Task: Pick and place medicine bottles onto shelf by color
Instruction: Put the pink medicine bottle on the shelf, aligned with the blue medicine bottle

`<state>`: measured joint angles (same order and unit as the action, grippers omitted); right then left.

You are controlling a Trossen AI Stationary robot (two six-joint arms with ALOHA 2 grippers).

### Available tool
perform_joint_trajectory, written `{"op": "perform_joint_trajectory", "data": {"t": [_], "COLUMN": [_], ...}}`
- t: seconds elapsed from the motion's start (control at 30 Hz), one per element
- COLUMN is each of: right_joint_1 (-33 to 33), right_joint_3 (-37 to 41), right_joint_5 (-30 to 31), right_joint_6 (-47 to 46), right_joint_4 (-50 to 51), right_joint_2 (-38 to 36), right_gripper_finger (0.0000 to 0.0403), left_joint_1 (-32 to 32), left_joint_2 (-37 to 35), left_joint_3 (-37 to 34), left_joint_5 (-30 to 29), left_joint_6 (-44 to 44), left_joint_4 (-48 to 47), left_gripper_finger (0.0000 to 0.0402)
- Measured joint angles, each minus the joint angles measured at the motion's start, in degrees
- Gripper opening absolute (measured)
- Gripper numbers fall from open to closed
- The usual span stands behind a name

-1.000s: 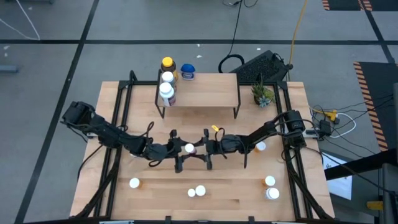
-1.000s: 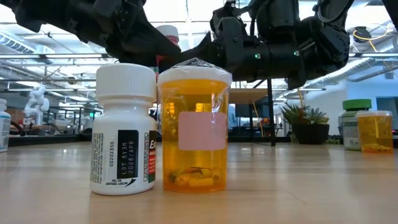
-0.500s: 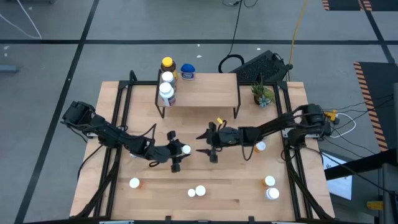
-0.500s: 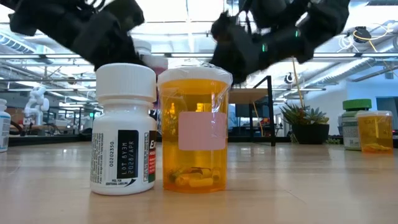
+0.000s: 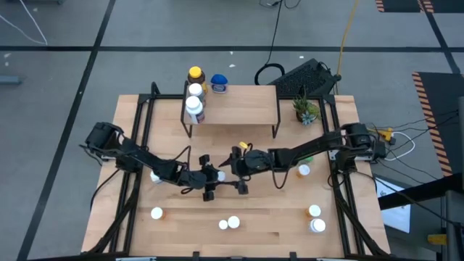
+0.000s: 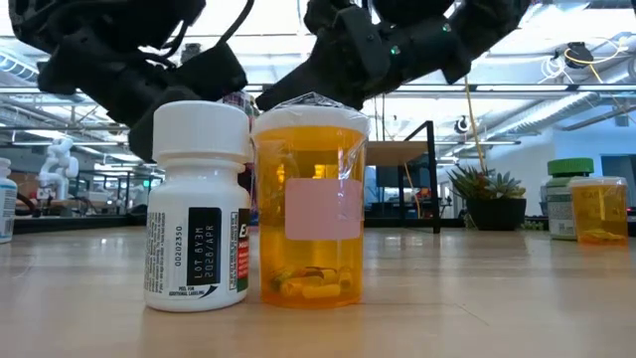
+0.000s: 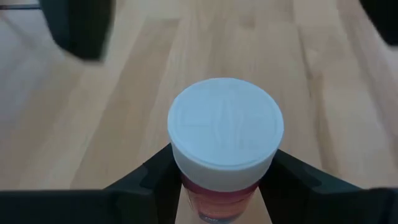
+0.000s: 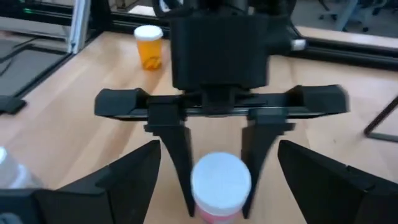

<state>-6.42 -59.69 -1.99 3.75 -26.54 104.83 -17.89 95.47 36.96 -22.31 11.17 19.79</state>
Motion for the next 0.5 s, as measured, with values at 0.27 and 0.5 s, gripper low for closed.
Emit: {"op": "perform_joint_trajectory", "data": {"t": [0.27, 0.5], "right_joint_1": [0.52, 0.55], "right_joint_3": [-1.39, -2.81], "right_joint_5": [-0.16, -1.28], "right_joint_6": [-0.03, 0.00], "right_joint_4": [-0.14, -0.25], "right_joint_2": [4.20, 5.85], "right_gripper_finger": [0.0304, 0.0280], "left_joint_1": [-0.02, -0.02], "left_joint_2": [-0.01, -0.03], "left_joint_3": [-0.01, -0.01], "left_joint_5": [0.42, 1.16], "left_joint_6": [-0.62, -0.64], "left_joint_4": [0.92, 1.33], "left_gripper_finger": [0.0183, 0.0183]}}
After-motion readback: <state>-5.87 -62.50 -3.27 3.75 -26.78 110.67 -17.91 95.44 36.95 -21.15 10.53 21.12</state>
